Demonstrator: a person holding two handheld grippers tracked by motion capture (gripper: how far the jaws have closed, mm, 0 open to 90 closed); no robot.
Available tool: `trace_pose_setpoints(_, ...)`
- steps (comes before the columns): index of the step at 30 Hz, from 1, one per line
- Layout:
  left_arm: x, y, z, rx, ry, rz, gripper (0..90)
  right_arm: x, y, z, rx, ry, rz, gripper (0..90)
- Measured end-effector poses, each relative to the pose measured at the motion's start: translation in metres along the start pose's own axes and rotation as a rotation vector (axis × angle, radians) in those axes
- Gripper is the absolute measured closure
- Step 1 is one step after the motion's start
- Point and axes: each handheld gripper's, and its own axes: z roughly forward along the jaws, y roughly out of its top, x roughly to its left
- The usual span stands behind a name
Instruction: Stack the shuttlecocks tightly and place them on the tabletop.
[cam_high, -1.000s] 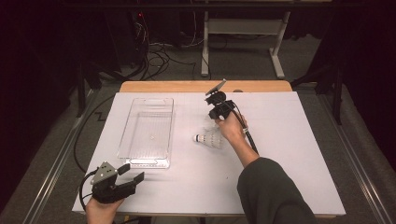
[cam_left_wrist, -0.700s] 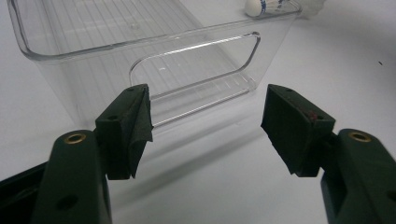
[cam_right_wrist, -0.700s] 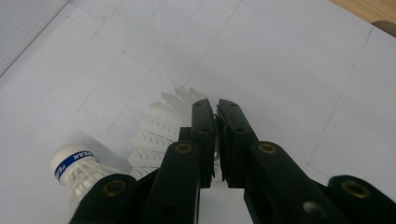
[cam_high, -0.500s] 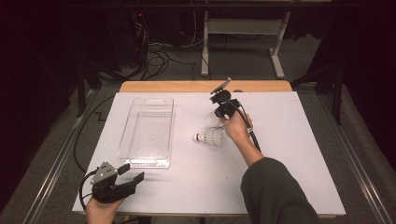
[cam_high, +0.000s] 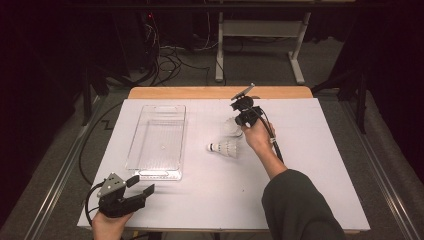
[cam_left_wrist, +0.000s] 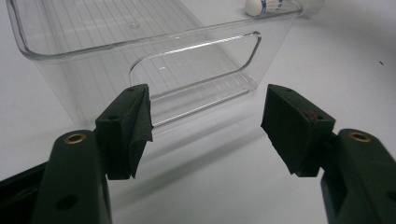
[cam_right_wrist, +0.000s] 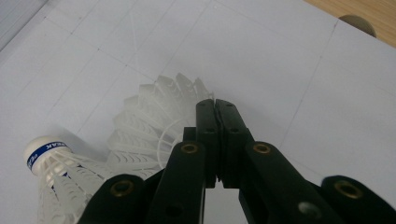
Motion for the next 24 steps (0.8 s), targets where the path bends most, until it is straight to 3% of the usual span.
trace_pose_setpoints(24,-0.001,0.000,0.000,0.000,0.003,0.000,33.7,-0.016,-0.025,-0.018,-0.030,0.026,0.026,90.0)
